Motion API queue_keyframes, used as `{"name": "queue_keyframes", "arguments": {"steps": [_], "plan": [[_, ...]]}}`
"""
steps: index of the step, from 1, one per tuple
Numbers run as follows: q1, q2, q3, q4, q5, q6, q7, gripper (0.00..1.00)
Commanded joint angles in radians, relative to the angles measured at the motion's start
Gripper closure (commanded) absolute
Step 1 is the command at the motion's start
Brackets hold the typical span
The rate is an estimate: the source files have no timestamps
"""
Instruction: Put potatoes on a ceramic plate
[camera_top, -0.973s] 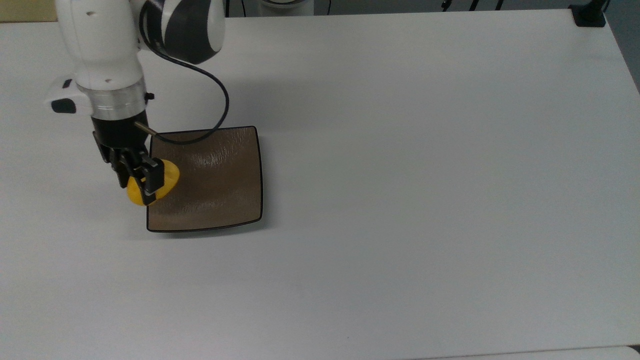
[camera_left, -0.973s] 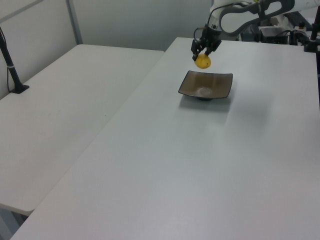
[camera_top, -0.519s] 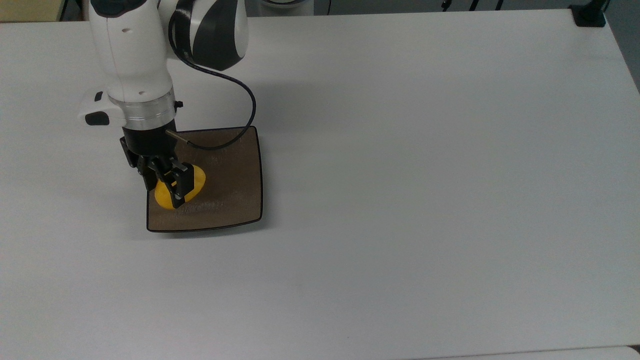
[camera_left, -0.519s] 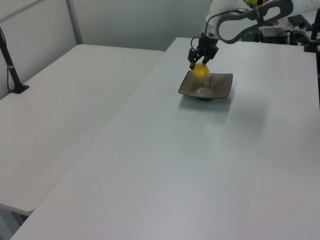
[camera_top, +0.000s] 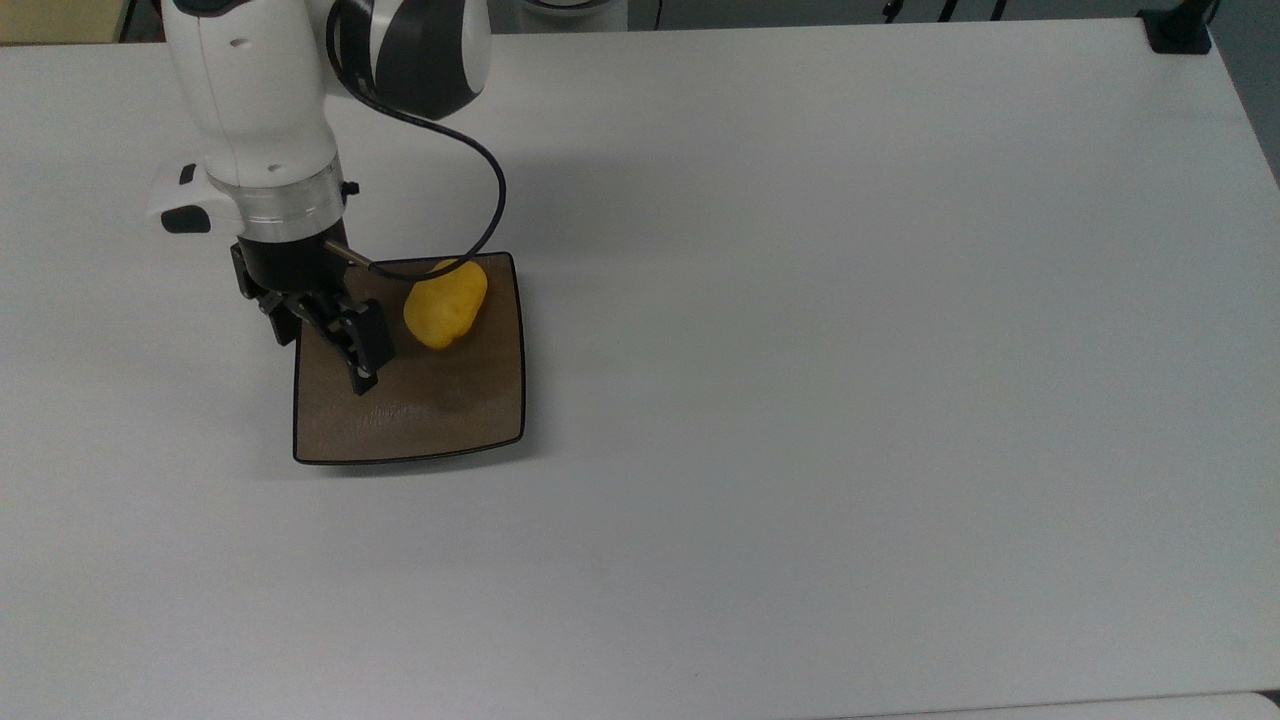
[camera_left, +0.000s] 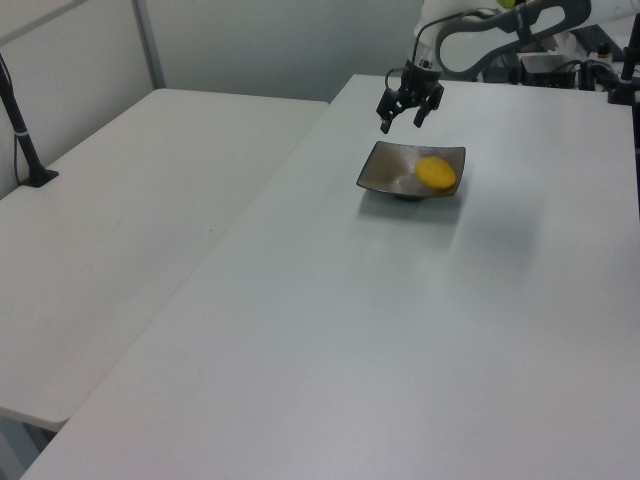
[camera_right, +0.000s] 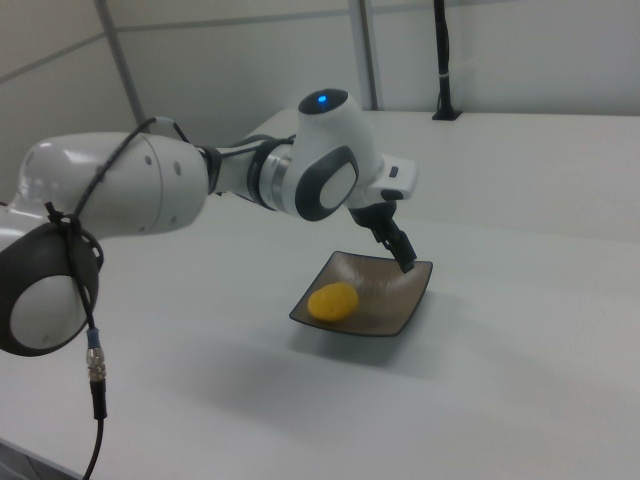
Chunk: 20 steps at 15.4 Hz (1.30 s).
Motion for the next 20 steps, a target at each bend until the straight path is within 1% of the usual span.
{"name": "queue_keyframes", "arguments": {"steps": [1, 3, 5, 8, 11, 13, 15, 16, 18, 20], "plan": [[0.009, -0.096, -0.002, -0.028, -0.002, -0.169, -0.080, 0.00], [0.017, -0.130, -0.002, -0.037, -0.001, -0.245, -0.129, 0.00], [0.043, -0.171, -0.003, -0.074, 0.001, -0.304, -0.202, 0.00], [0.075, -0.266, -0.012, -0.161, 0.002, -0.400, -0.295, 0.00], [0.112, -0.356, -0.034, -0.244, 0.004, -0.443, -0.345, 0.00], [0.150, -0.412, -0.061, -0.313, 0.004, -0.441, -0.370, 0.00], [0.201, -0.475, -0.101, -0.379, 0.002, -0.440, -0.400, 0.00], [0.237, -0.519, -0.123, -0.409, 0.002, -0.443, -0.413, 0.00], [0.262, -0.565, -0.129, -0.414, 0.005, -0.470, -0.411, 0.00], [0.270, -0.584, -0.128, -0.407, 0.014, -0.515, -0.410, 0.00]]}}
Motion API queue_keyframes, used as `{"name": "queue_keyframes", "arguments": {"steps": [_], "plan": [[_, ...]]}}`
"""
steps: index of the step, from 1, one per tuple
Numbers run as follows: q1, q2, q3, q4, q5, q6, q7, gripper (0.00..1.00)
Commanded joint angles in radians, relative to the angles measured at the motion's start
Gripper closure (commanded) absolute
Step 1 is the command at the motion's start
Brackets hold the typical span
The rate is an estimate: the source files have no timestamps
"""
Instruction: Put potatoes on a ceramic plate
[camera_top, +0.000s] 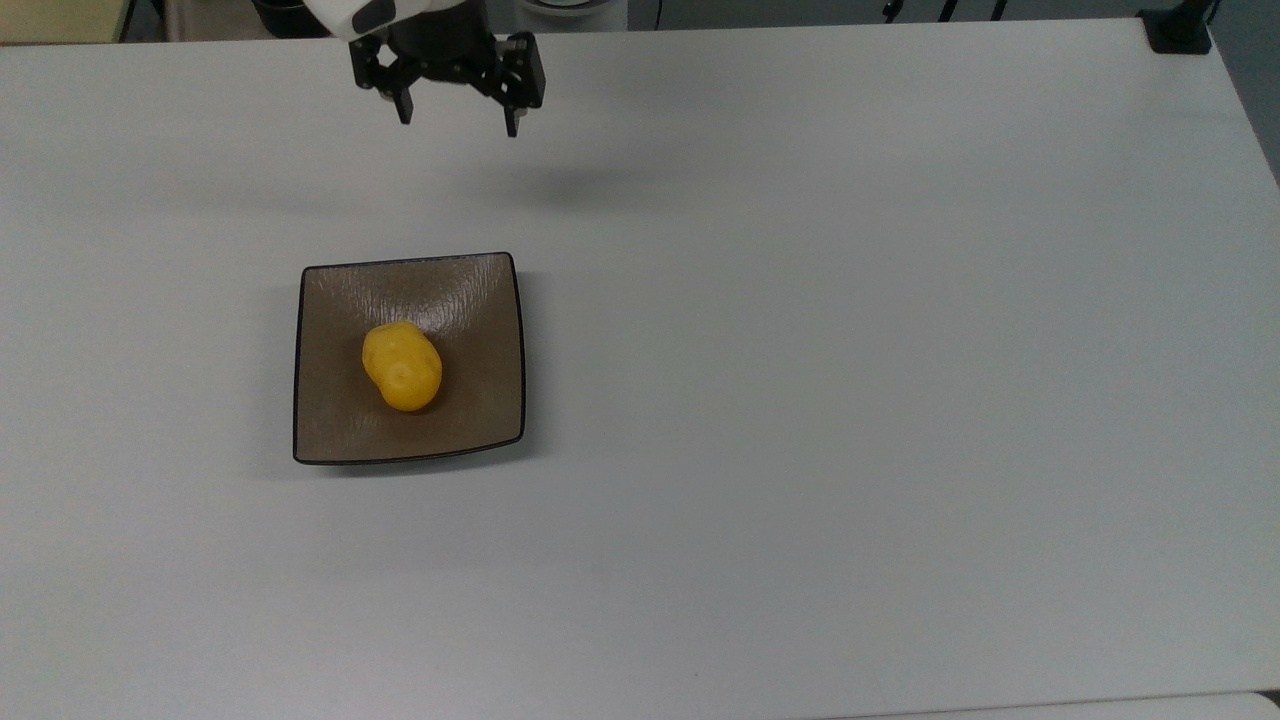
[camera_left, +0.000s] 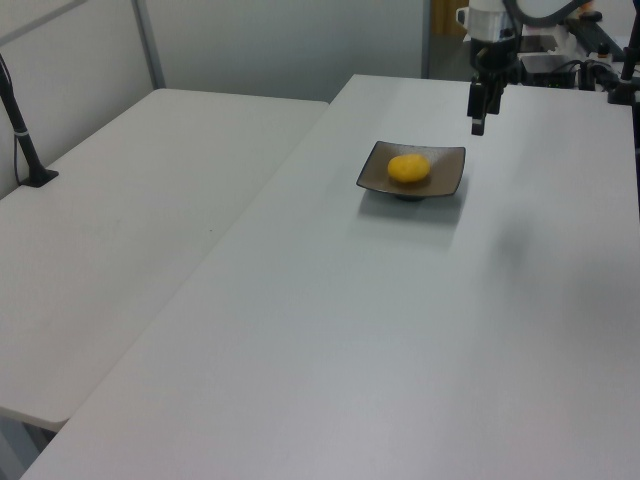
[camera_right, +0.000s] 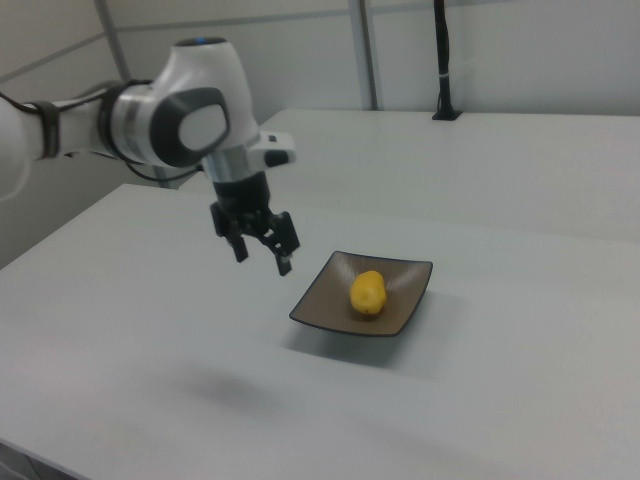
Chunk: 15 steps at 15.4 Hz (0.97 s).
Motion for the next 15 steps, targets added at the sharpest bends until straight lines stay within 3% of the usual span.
{"name": "queue_keyframes", "arguments": {"steps": [1, 15], "plan": [[0.058, -0.091, -0.027, -0.047, 0.021, -0.051, -0.020, 0.00], [0.051, -0.042, -0.027, -0.007, 0.047, -0.069, -0.029, 0.00]]}}
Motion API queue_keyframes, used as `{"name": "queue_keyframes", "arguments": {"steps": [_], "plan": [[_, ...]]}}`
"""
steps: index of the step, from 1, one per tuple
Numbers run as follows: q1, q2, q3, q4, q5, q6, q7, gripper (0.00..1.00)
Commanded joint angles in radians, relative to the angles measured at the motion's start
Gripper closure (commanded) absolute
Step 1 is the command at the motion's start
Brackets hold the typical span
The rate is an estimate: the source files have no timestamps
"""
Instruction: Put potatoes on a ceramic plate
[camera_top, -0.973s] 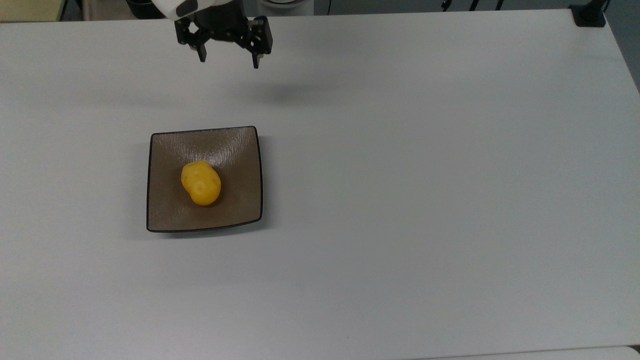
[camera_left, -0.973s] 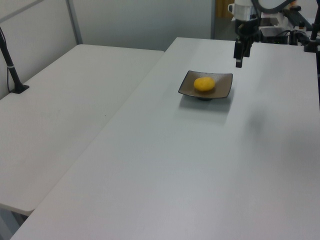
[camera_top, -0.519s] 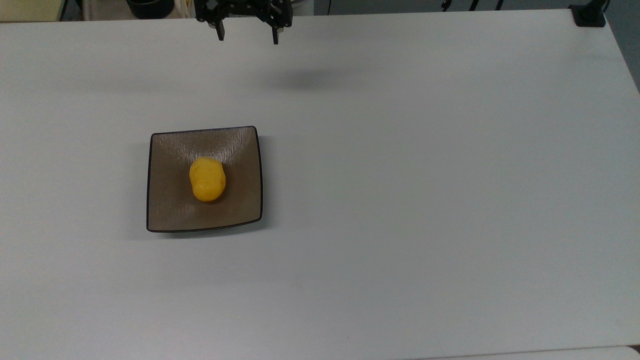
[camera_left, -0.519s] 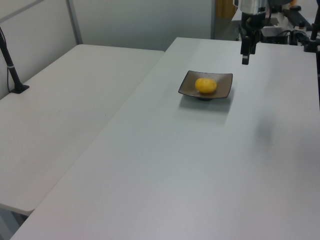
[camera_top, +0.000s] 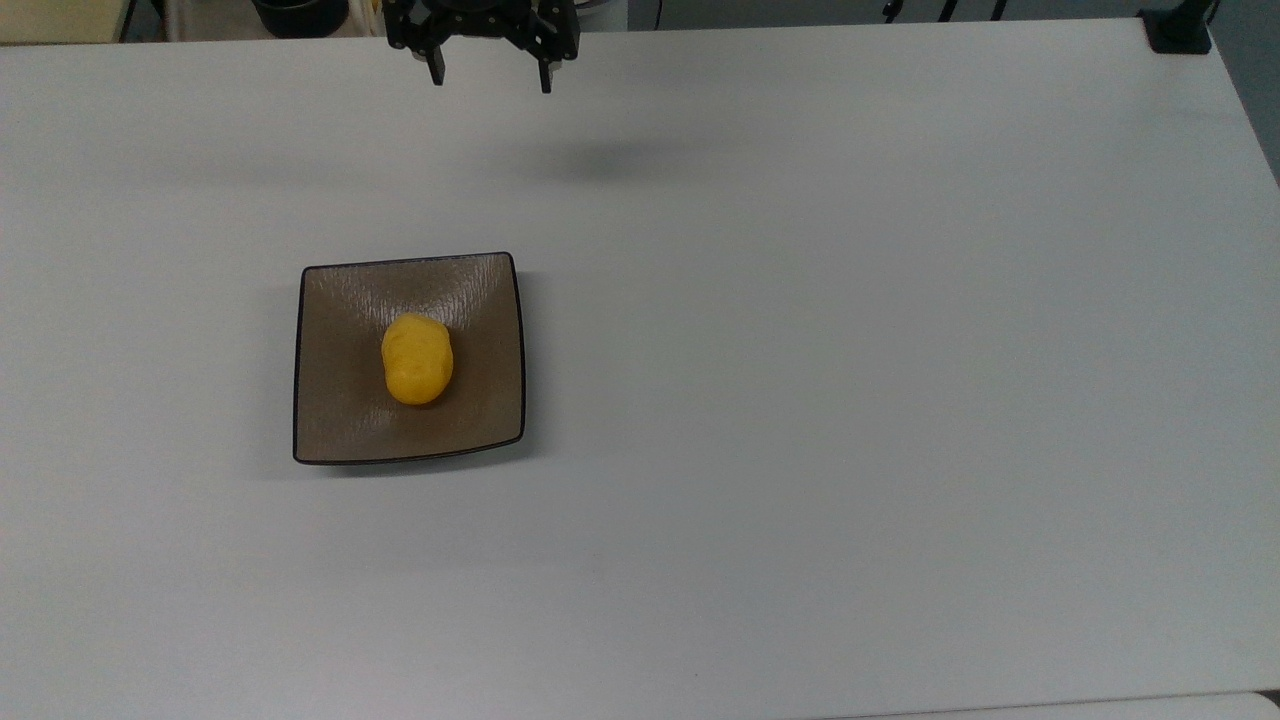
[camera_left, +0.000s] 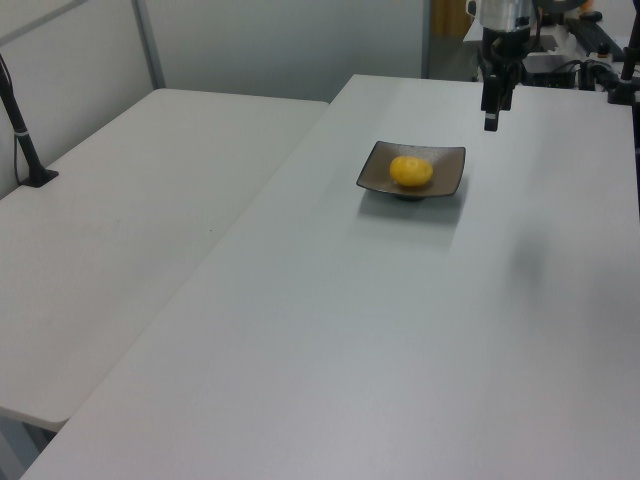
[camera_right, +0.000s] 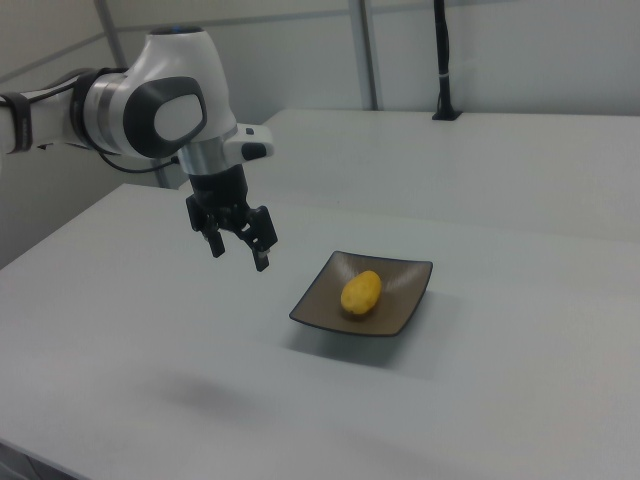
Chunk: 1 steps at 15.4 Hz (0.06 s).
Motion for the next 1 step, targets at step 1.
{"name": "queue_keyframes", "arguments": {"steps": [1], "plan": [[0.004, 0.018, -0.014, 0.017, 0.020, -0.017, -0.024, 0.00]]}}
